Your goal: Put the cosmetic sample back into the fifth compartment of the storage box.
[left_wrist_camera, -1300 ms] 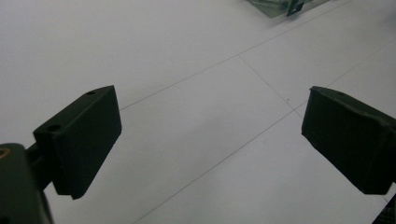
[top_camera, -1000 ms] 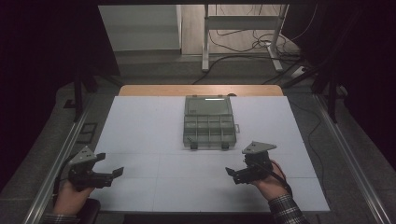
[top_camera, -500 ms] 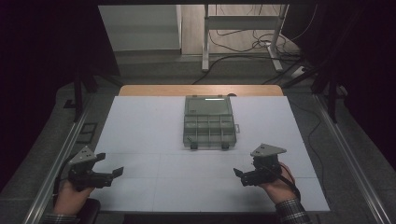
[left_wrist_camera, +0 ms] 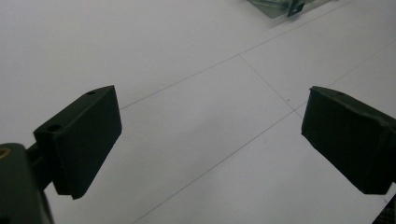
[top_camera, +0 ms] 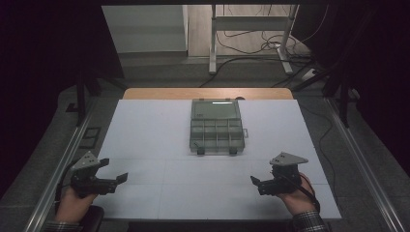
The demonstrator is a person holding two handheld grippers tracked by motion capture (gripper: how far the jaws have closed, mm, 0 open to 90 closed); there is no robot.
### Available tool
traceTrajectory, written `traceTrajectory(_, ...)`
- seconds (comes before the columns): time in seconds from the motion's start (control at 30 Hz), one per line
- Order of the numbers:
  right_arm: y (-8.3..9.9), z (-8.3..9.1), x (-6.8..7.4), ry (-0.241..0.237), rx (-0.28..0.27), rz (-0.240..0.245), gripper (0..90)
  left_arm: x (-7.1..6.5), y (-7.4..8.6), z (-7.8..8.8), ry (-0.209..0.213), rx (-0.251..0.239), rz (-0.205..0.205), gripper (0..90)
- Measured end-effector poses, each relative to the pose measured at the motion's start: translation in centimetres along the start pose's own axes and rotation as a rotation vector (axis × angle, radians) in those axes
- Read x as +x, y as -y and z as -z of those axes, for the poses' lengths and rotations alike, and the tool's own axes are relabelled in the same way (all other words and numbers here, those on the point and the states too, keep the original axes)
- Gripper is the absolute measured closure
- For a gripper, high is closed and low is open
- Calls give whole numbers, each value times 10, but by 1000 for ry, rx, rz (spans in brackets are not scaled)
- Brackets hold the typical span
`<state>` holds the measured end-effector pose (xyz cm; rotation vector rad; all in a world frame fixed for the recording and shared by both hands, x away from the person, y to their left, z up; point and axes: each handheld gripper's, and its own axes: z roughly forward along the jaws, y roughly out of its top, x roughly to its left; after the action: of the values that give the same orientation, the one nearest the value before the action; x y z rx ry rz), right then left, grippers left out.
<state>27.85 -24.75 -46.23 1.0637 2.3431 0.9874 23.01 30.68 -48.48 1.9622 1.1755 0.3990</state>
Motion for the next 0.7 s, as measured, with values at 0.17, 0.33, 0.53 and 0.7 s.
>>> traceTrajectory(0.17, 5, 5, -2, 13, -2, -9, 3, 0, 0, 0, 0, 0, 0, 57)
traceTrajectory(0.33, 10, 11, -4, 26, -9, -27, 2, 0, 0, 0, -1, 0, 1, 57)
traceTrajectory(0.53, 16, 17, -8, 37, -6, -65, 3, 0, 0, 0, 0, 0, 2, 57)
traceTrajectory(0.7, 22, 22, -10, 45, -9, -89, 3, 0, 0, 0, 1, 3, 1, 57)
